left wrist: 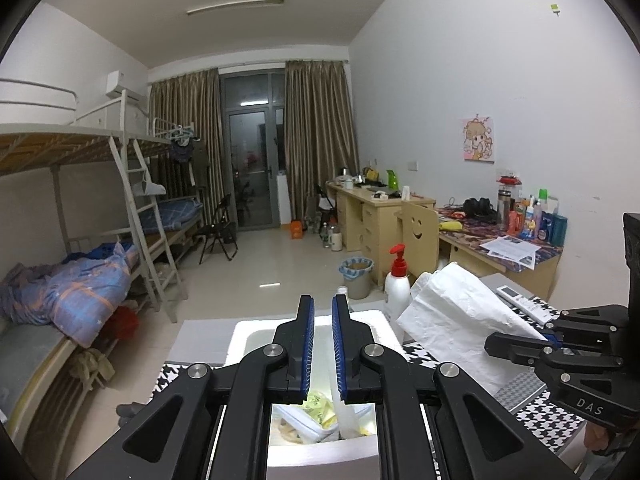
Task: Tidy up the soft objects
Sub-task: 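Carry the foam roll with the left tool while the right tool carries the tissues over the foam box, then open the left tool to drop the foam roll while the right tool drops the tissues into the box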
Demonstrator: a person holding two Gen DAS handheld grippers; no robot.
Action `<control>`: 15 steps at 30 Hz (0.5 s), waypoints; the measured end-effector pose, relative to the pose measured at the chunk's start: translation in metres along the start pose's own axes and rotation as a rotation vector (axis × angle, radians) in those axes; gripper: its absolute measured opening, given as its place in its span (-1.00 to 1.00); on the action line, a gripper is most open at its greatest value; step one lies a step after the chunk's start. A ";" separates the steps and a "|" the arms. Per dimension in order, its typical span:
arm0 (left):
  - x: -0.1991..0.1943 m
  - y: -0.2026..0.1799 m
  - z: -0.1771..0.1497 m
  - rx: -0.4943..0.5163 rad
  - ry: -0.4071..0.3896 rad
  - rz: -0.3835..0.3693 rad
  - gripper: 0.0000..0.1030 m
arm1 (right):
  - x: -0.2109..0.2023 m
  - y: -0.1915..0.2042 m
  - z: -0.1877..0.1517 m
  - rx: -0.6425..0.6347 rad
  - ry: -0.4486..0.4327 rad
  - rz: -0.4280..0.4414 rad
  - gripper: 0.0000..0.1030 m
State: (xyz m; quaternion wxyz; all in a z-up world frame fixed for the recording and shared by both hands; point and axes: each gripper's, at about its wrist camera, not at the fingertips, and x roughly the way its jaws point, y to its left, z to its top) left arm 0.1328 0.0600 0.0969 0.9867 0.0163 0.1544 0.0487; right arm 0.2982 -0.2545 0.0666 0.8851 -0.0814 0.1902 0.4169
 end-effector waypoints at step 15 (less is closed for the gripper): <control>0.003 0.012 -0.010 -0.018 0.032 0.044 -0.80 | 0.010 0.015 0.007 -0.029 0.009 0.029 -0.84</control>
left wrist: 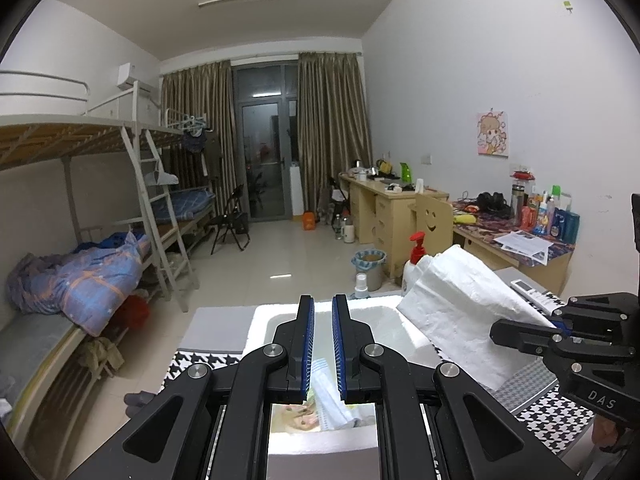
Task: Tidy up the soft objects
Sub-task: 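Open the left tool to drop the foam roll while the right tool drops the tissues into the box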
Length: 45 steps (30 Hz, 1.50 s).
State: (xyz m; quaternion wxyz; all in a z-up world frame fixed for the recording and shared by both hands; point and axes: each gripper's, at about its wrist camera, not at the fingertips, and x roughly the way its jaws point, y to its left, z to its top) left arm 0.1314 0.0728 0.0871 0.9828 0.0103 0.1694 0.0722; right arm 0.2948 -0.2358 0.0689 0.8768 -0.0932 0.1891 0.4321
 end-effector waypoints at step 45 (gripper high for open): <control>-0.008 0.031 -0.029 -0.079 -0.006 0.140 0.92 | 0.050 0.029 0.012 0.014 0.080 0.067 -0.84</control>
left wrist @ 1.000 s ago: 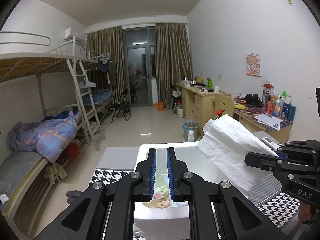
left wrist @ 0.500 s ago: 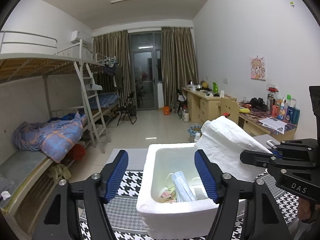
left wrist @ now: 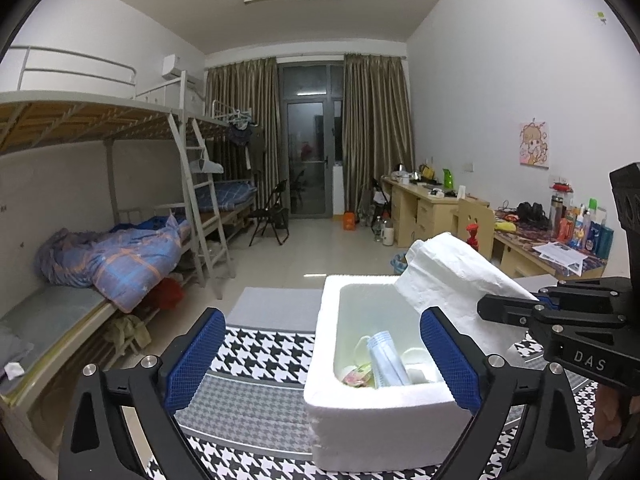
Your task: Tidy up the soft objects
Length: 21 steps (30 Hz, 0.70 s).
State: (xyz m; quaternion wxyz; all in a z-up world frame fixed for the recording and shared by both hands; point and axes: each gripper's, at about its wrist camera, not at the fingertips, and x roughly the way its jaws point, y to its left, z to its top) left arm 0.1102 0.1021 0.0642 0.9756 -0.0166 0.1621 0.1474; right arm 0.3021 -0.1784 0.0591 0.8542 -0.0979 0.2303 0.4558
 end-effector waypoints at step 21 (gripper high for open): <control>0.003 0.010 -0.007 -0.019 0.022 0.004 0.93 | 0.009 0.004 0.000 0.046 0.032 -0.025 0.24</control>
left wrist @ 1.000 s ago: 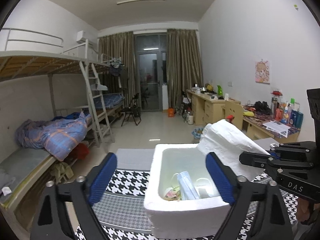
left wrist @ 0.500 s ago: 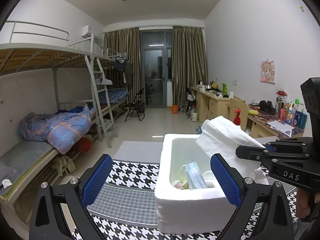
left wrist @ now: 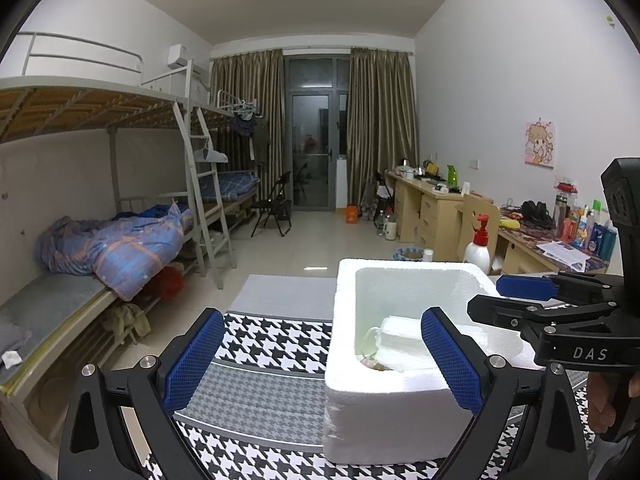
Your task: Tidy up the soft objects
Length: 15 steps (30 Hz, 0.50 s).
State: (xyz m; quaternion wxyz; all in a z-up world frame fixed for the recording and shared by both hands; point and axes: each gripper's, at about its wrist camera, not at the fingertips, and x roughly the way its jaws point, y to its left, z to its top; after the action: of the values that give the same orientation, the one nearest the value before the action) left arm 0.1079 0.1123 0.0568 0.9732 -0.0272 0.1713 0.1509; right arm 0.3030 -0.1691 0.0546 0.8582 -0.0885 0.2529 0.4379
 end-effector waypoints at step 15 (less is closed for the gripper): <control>-0.010 -0.009 0.005 0.001 -0.007 -0.019 0.93 | -0.023 -0.012 -0.006 0.047 -0.057 -0.063 0.95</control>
State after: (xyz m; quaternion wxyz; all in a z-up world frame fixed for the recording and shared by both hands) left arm 0.1030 0.1009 0.0650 0.9753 -0.0277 0.1676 0.1415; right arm 0.2988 -0.1947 0.0609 0.8802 -0.0639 0.2355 0.4070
